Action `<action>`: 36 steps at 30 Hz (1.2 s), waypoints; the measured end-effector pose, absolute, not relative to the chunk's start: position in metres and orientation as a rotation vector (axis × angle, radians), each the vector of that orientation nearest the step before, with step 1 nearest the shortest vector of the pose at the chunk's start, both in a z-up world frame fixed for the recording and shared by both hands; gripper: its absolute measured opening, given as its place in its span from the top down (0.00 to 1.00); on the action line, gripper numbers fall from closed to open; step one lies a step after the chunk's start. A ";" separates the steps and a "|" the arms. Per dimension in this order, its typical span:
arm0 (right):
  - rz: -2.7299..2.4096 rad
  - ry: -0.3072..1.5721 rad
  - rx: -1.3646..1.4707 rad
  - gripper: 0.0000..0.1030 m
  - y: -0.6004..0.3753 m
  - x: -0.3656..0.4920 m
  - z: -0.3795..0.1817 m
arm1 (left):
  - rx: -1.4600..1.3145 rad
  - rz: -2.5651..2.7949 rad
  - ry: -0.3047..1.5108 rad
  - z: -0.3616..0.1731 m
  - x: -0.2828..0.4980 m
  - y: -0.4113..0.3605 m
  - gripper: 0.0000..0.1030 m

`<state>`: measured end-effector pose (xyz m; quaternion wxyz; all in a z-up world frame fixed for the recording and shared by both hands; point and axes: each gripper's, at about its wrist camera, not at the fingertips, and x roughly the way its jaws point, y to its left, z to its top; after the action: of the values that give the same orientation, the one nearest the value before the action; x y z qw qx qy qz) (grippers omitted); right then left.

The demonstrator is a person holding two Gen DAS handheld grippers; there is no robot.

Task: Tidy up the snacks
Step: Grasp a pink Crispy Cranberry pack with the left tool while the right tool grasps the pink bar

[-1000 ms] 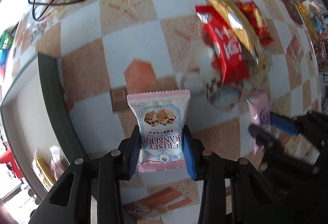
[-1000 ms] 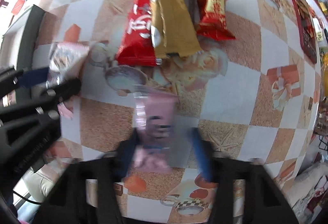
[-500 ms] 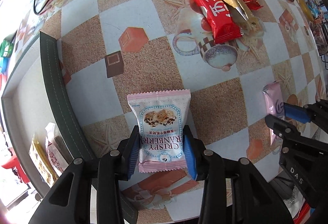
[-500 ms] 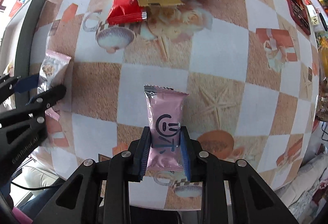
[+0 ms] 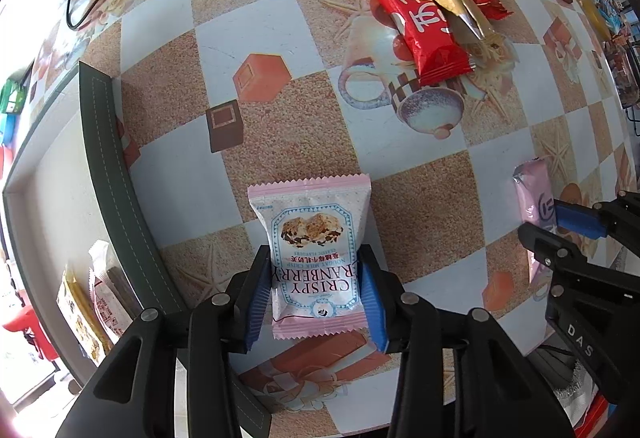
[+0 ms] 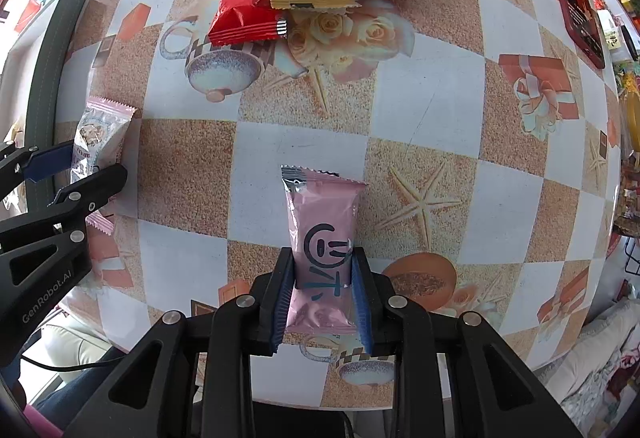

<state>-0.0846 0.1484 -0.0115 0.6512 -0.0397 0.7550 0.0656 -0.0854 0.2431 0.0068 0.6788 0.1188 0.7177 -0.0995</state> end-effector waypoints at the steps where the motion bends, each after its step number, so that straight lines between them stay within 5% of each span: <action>1: 0.149 1.715 -0.090 0.72 0.149 -0.085 -0.011 | 0.267 -0.224 1.612 0.007 -0.085 0.243 0.56; 17: 0.156 1.714 -0.088 0.70 0.138 -0.103 -0.020 | 0.261 -0.182 1.625 0.001 -0.079 0.257 0.43; 20: 0.171 1.732 -0.110 0.39 0.142 -0.102 -0.021 | 0.269 -0.161 1.625 0.001 -0.078 0.259 0.39; 29: 0.186 1.737 -0.142 0.37 0.147 -0.101 -0.024 | 0.181 -0.145 1.671 -0.008 -0.071 0.275 0.21; 36: 0.207 1.762 -0.162 0.16 0.159 -0.099 -0.034 | 0.216 -0.173 1.713 -0.021 -0.069 0.273 0.03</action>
<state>-0.0985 0.1594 -0.0337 0.6288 -0.0709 0.7690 0.0905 -0.0687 0.2726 -0.0214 0.6468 0.0950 0.7529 -0.0759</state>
